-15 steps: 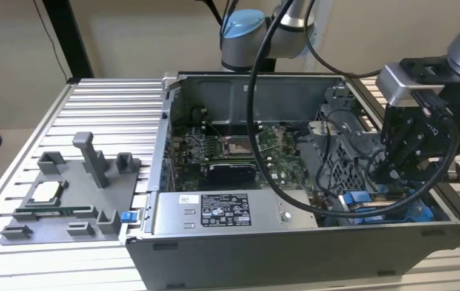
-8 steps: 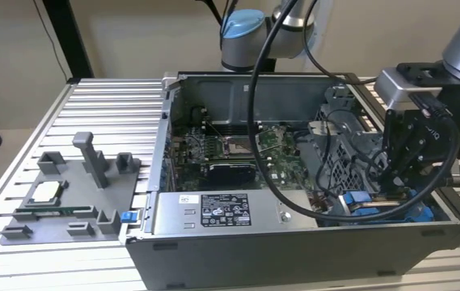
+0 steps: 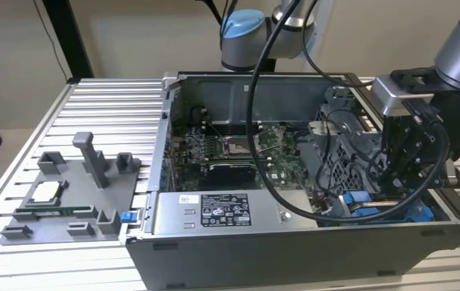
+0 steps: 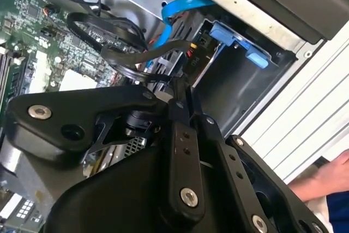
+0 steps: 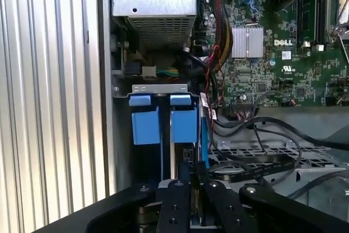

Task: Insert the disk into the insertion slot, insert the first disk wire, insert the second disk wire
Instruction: 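Insert the second disk wire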

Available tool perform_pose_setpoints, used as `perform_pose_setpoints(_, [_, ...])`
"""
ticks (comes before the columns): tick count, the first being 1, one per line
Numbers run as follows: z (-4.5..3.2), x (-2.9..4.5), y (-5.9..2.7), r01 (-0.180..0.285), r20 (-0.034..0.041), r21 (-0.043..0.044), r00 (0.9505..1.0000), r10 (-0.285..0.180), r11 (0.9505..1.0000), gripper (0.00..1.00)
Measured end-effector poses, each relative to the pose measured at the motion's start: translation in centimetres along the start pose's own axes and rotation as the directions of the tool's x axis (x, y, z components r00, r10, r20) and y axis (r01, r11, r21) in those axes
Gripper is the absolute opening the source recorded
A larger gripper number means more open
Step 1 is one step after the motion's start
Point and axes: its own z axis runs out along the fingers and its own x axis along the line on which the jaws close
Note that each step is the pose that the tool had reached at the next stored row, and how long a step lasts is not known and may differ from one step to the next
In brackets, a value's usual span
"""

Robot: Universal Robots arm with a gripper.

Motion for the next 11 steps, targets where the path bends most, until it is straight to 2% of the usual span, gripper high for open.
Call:
perform_pose_setpoints(2, [0.03,0.0,0.0,0.0,-0.0001,0.0002,1.0,0.0,1.0,0.0])
perform_pose_setpoints(7, [0.48,-0.02,0.0,0.001,-0.0002,0.0104,1.0,-0.001,0.9999,0.0])
perform_pose_setpoints(11, [0.61,-0.1,0.03,0.001,0.0001,0.0116,1.0,-0.001,0.9999,0.0])
